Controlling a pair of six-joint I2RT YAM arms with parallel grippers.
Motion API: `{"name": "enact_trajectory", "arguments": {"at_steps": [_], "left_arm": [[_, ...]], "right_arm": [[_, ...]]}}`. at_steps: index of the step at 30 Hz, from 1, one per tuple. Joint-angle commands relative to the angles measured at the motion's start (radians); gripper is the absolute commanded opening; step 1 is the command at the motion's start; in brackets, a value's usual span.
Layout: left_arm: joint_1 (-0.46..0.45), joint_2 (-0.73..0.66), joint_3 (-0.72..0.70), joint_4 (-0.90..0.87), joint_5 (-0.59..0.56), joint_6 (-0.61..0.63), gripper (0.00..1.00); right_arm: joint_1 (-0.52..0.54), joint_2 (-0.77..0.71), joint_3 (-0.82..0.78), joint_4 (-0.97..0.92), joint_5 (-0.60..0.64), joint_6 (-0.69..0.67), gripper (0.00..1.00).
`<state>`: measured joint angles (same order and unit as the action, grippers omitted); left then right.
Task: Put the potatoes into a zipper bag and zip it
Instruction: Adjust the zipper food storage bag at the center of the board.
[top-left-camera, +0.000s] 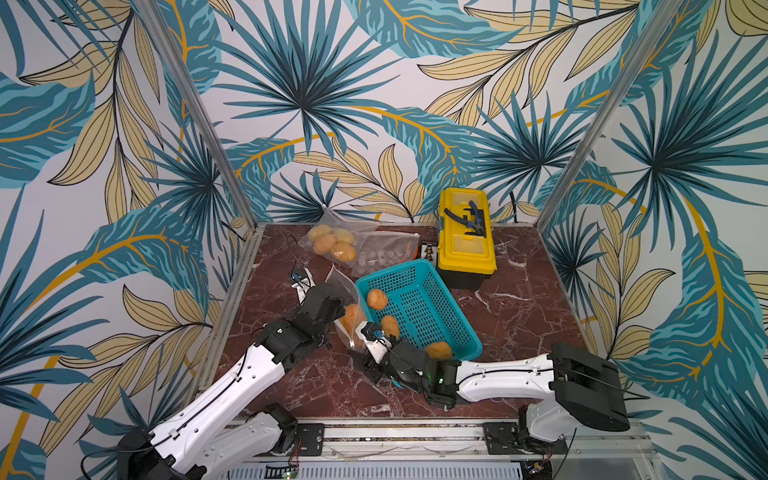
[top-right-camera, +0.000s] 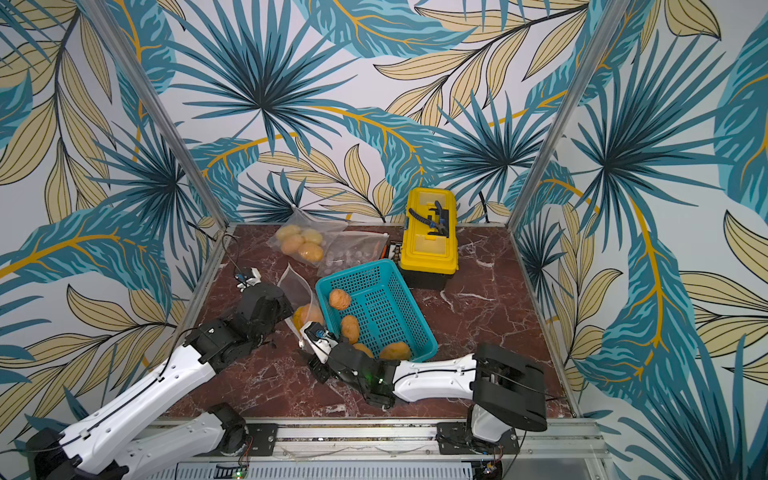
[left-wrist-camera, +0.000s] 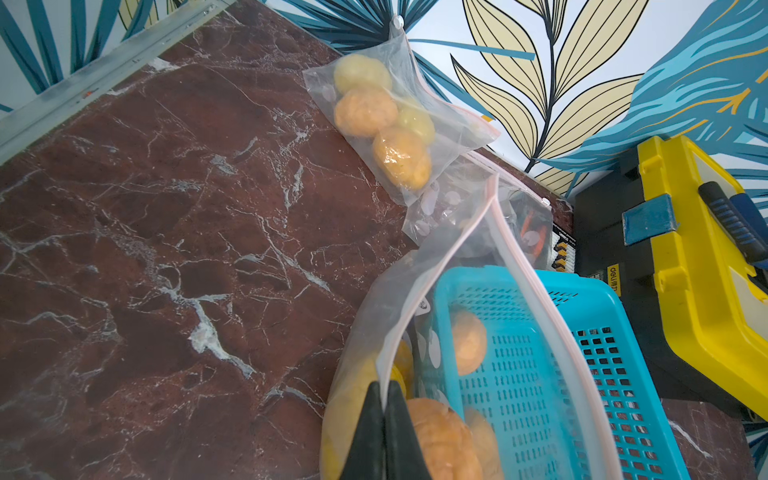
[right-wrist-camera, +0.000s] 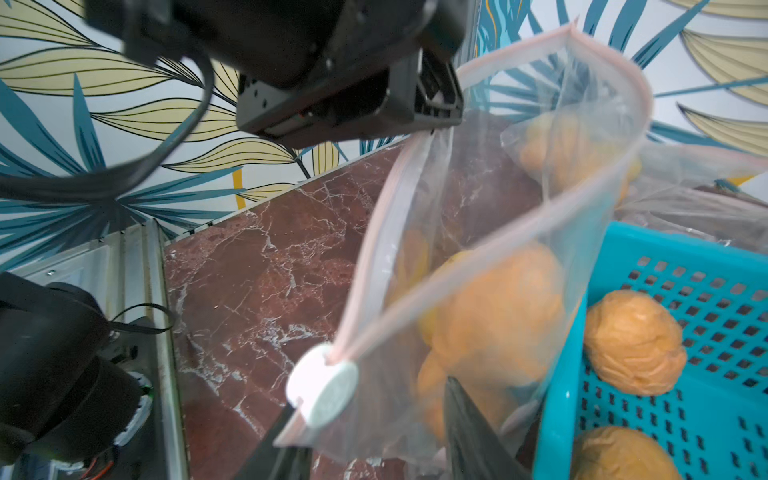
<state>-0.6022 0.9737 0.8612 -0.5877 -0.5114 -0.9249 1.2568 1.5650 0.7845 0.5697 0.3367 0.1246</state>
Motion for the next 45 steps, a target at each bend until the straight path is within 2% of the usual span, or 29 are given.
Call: {"name": "enact_trajectory", "arguments": {"at_steps": [1,8,14,19,23,26,27,28,31,32,33,39,43,45], "left_arm": [[0.005,-0.025,-0.011,0.008,0.003,0.003,0.00],[0.005,-0.044,-0.021,0.009,0.014,-0.001,0.00],[0.005,-0.038,-0.019,0.009,0.017,-0.004,0.00],[0.006,-0.032,-0.018,0.009,0.020,-0.002,0.00],[0.007,-0.033,-0.017,0.009,0.020,-0.001,0.00],[0.007,-0.035,-0.016,0.009,0.028,0.002,0.00],[0.007,-0.035,-0.017,0.009,0.032,0.004,0.05],[0.007,-0.036,-0.015,0.009,0.035,0.007,0.14],[0.007,-0.044,-0.013,-0.017,0.048,-0.017,0.61],[0.008,-0.054,-0.017,-0.028,0.061,-0.033,0.74],[0.009,-0.065,-0.020,-0.032,0.080,-0.039,0.82],[0.009,-0.178,-0.059,-0.042,0.277,-0.042,0.97],[0.009,-0.253,-0.087,-0.061,0.372,-0.061,0.97],[0.009,-0.279,-0.099,-0.061,0.381,-0.068,0.98]], "right_arm": [[0.002,-0.001,0.018,-0.010,0.055,0.004,0.31],[0.003,-0.063,-0.033,0.003,0.069,-0.009,0.12],[0.003,-0.079,-0.062,0.034,0.061,-0.034,0.03],[0.003,-0.078,-0.064,0.043,0.067,-0.045,0.02],[0.003,-0.084,-0.067,0.047,0.071,-0.046,0.08],[0.003,-0.086,-0.074,0.058,0.071,-0.052,0.01],[0.003,-0.088,-0.075,0.059,0.073,-0.054,0.00],[0.002,-0.090,-0.076,0.060,0.078,-0.057,0.00],[0.003,-0.103,-0.091,0.072,0.082,-0.077,0.00],[0.003,-0.108,-0.097,0.077,0.086,-0.089,0.00],[0.003,-0.112,-0.102,0.082,0.094,-0.102,0.00],[0.003,-0.093,-0.095,0.082,0.145,-0.196,0.00],[0.000,-0.061,-0.101,0.130,0.189,-0.262,0.00],[-0.005,-0.040,-0.098,0.149,0.199,-0.279,0.00]]}}
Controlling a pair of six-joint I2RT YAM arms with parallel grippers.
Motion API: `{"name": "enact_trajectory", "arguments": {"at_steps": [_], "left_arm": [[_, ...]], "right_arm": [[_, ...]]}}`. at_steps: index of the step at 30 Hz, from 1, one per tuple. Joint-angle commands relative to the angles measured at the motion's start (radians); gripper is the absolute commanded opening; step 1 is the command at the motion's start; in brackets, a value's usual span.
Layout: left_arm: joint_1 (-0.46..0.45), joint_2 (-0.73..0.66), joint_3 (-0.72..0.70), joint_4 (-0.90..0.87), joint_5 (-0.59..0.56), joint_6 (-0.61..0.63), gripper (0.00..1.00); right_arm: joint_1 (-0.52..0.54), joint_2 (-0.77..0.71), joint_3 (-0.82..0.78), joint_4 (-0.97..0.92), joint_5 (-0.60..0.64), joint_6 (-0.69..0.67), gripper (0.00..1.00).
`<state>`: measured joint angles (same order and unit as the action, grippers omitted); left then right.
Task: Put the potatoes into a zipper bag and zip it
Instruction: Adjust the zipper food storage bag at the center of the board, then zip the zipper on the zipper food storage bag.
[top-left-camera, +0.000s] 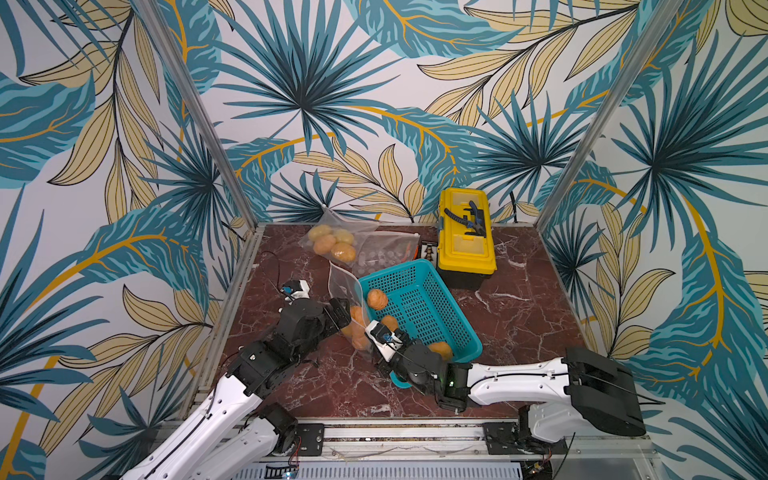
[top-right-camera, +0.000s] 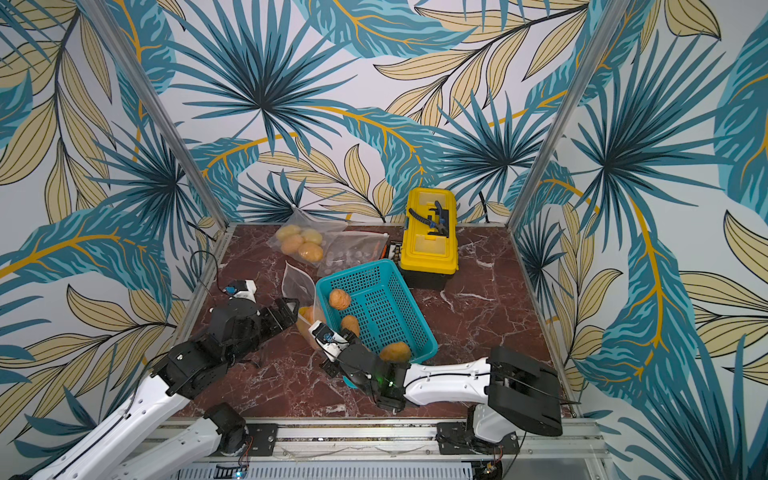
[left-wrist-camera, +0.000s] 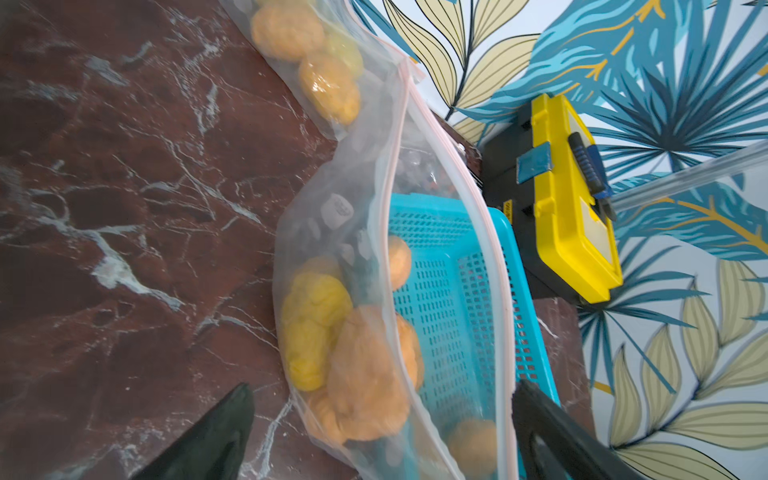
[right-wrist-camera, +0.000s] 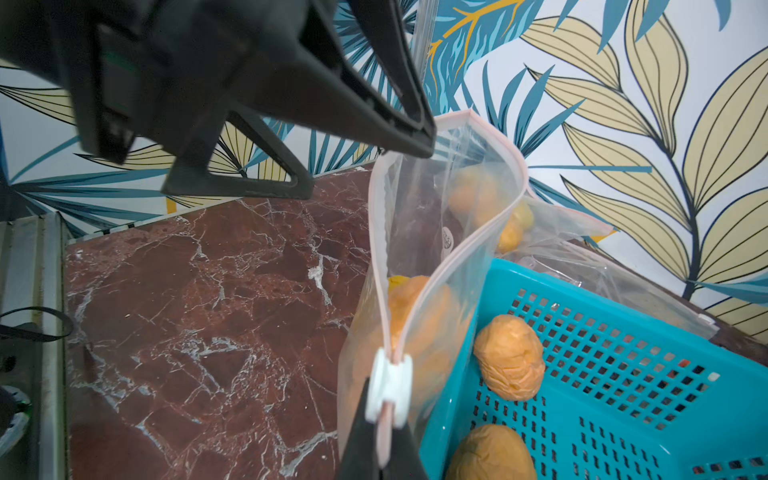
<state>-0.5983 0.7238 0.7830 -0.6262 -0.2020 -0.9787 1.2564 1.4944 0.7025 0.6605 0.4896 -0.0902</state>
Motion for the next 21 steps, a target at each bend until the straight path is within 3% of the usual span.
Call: {"name": "enact_trajectory", "arguments": {"at_steps": [1,11,21], "left_arm": [[0.005,-0.037,-0.022,-0.023,0.071,-0.015,0.98],[0.005,0.013,-0.016,-0.021,0.189,-0.028,0.98],[0.005,0.095,0.018,-0.019,0.281,-0.005,0.97]], "right_arm": [[-0.008,0.040,-0.010,0.059,0.042,-0.070,0.00],[-0.076,0.113,0.052,0.034,0.003,-0.051,0.00],[-0.078,0.127,0.058,0.050,-0.013,-0.051,0.00]]}}
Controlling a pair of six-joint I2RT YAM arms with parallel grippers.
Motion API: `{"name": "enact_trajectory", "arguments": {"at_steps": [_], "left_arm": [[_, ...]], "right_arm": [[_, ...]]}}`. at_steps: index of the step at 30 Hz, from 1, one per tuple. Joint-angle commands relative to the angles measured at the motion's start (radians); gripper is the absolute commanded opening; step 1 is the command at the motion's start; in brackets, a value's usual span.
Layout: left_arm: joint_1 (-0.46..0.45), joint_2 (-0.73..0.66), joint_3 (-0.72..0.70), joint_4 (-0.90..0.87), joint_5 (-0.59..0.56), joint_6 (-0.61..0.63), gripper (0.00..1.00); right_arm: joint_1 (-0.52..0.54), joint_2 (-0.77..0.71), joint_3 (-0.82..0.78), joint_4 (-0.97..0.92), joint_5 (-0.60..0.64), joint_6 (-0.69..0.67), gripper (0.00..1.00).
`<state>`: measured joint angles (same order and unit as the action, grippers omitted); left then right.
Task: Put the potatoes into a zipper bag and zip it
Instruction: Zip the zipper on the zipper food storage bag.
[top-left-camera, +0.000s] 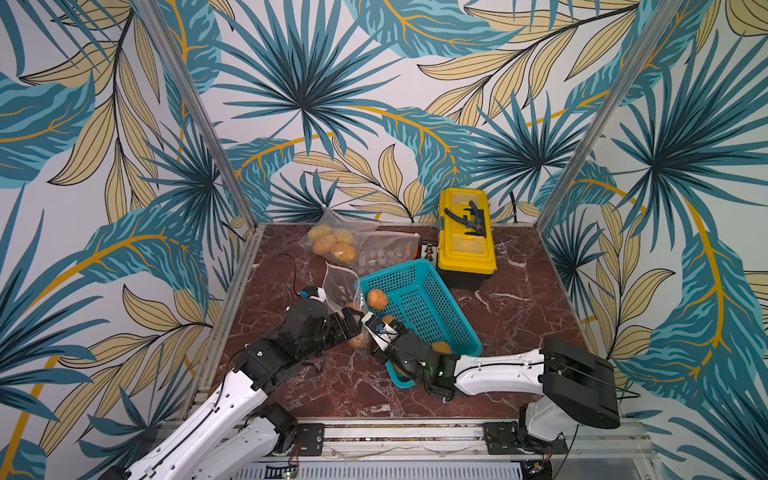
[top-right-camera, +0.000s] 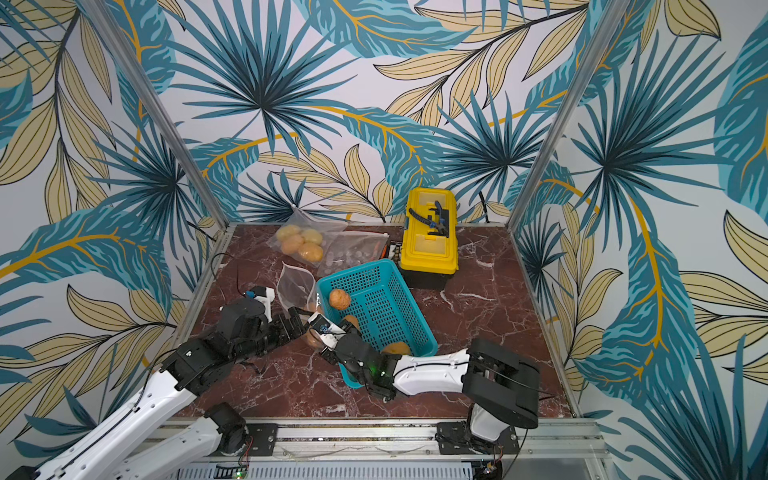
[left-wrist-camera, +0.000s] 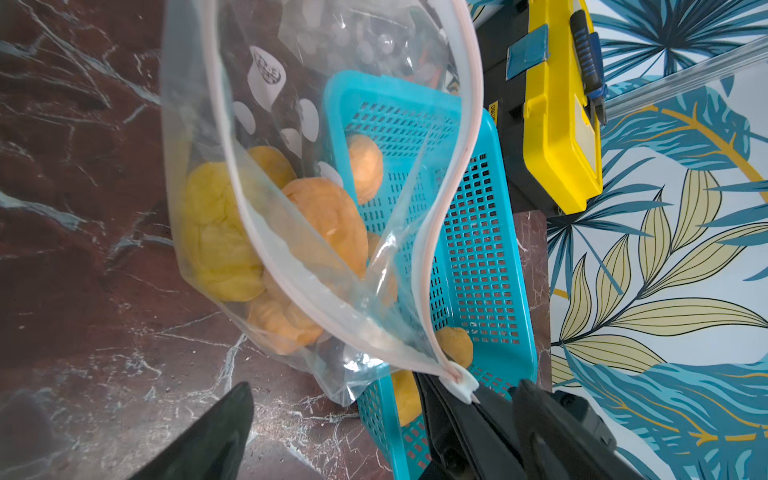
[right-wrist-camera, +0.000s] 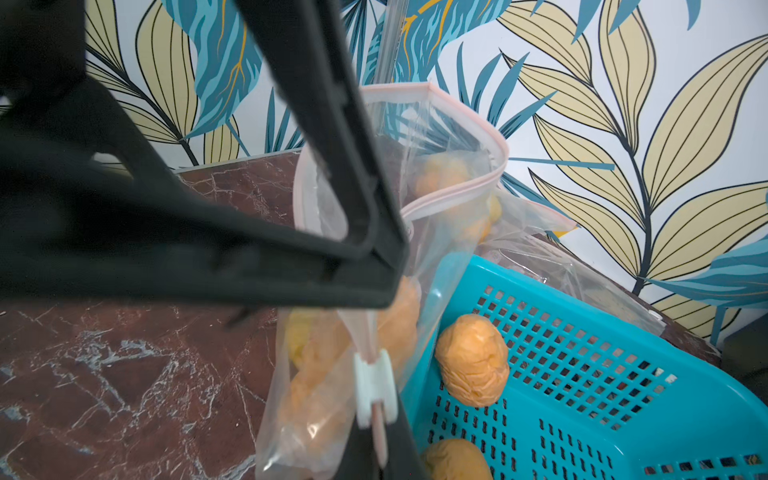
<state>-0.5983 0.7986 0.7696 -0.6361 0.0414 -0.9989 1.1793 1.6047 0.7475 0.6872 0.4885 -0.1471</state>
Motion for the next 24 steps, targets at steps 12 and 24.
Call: {"name": "enact_trajectory", "arguments": {"at_steps": [12,24], "left_arm": [[0.005,0.085,0.049,0.013,0.063,0.031,0.81],[0.004,0.061,0.031,0.047,0.108,0.036,0.39]], "right_arm": [[-0.001,0.009,0.011,0.033,-0.026,0.008,0.00],[-0.001,0.024,0.031,0.028,-0.019,0.012,0.00]]}}
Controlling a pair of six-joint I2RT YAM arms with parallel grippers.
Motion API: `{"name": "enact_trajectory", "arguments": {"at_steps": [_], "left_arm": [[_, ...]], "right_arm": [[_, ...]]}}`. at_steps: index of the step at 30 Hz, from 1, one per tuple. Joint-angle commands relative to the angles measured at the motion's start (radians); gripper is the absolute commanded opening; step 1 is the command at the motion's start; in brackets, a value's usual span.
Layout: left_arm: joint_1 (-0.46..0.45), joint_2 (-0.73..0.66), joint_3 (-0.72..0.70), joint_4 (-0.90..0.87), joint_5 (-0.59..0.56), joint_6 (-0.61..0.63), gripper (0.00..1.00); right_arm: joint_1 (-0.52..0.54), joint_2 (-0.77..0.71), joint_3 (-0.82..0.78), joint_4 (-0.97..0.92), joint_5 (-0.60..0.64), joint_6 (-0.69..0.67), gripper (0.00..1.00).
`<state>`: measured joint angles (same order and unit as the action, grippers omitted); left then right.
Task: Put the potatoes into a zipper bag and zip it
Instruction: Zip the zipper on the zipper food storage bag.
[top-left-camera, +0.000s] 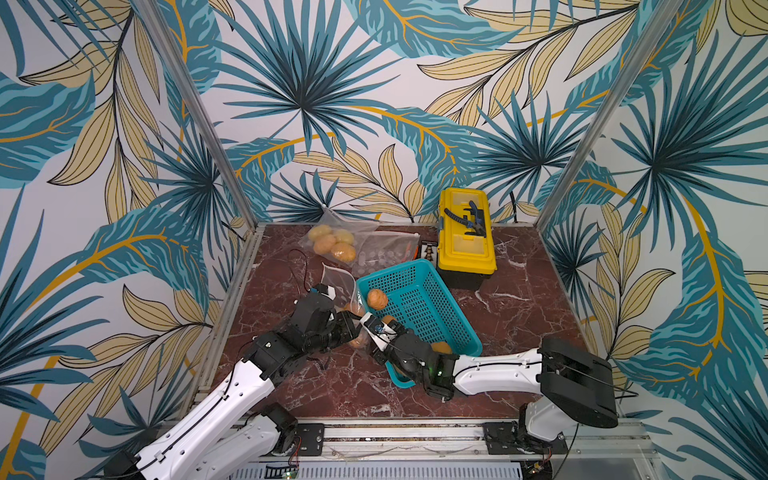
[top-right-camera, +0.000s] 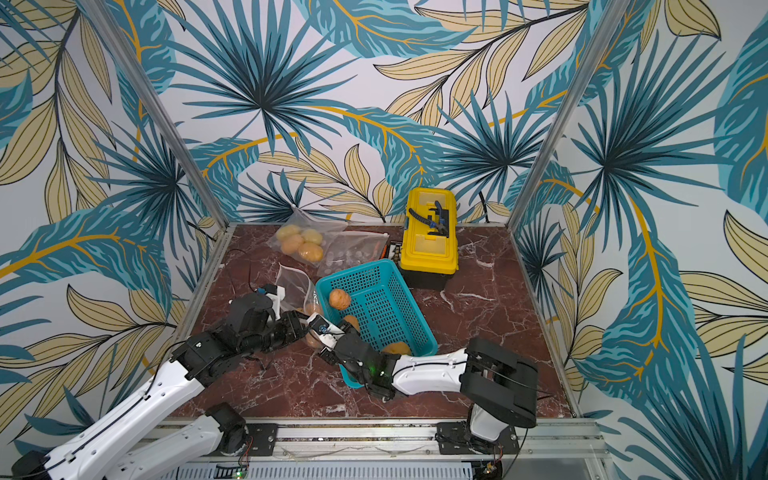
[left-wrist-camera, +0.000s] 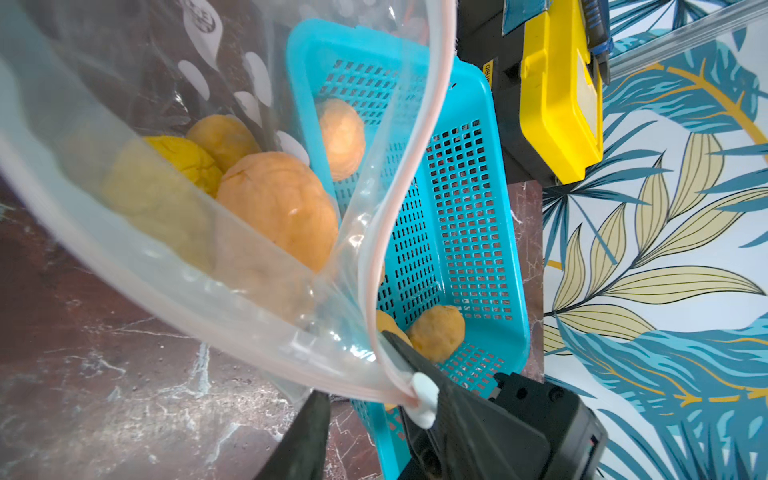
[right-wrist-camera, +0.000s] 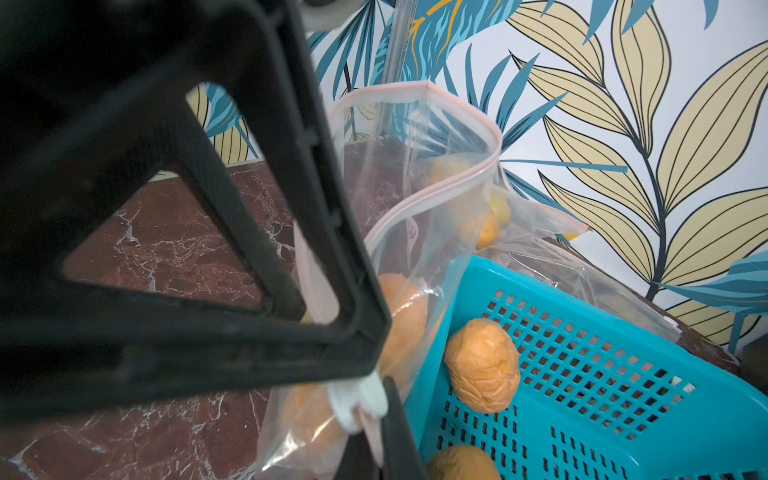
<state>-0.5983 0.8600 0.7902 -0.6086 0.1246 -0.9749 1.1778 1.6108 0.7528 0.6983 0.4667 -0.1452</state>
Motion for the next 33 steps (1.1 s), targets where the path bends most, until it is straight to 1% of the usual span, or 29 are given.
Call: {"name": "enact_trajectory", "arguments": {"at_steps": [1,2,3,5,6,8,12,22,27,33], "left_arm": [[0.005,0.005,0.012,0.021,0.028,0.013,0.39],[0.005,0.012,0.015,0.022,0.030,0.015,0.40],[0.005,0.016,0.017,0.020,0.031,0.017,0.42],[0.005,0.025,0.021,0.021,0.029,0.017,0.55],[0.005,0.028,0.022,0.021,0.027,0.018,0.57],[0.005,0.033,0.025,0.021,0.029,0.021,0.57],[0.004,0.035,0.027,0.021,0.030,0.023,0.39],[0.005,0.036,0.026,0.021,0.022,0.019,0.17],[0.005,0.040,0.026,0.021,-0.008,0.018,0.12],[0.005,0.036,0.020,0.020,-0.101,0.005,0.11]], "right_arm": [[0.001,0.020,0.031,0.015,-0.002,0.010,0.00],[0.001,0.021,0.034,0.011,-0.005,0.011,0.00],[0.001,0.022,0.038,0.008,-0.010,0.010,0.00],[0.000,0.024,0.042,0.007,-0.016,0.014,0.00],[0.001,0.026,0.043,0.009,-0.018,0.015,0.00],[0.000,0.026,0.044,0.009,-0.023,0.016,0.00],[0.000,0.026,0.044,0.010,-0.024,0.019,0.00],[0.002,0.031,0.047,0.011,-0.033,0.022,0.00],[0.002,0.022,0.036,0.018,-0.069,0.022,0.00],[0.004,-0.021,-0.002,0.026,-0.139,0.042,0.00]]}}
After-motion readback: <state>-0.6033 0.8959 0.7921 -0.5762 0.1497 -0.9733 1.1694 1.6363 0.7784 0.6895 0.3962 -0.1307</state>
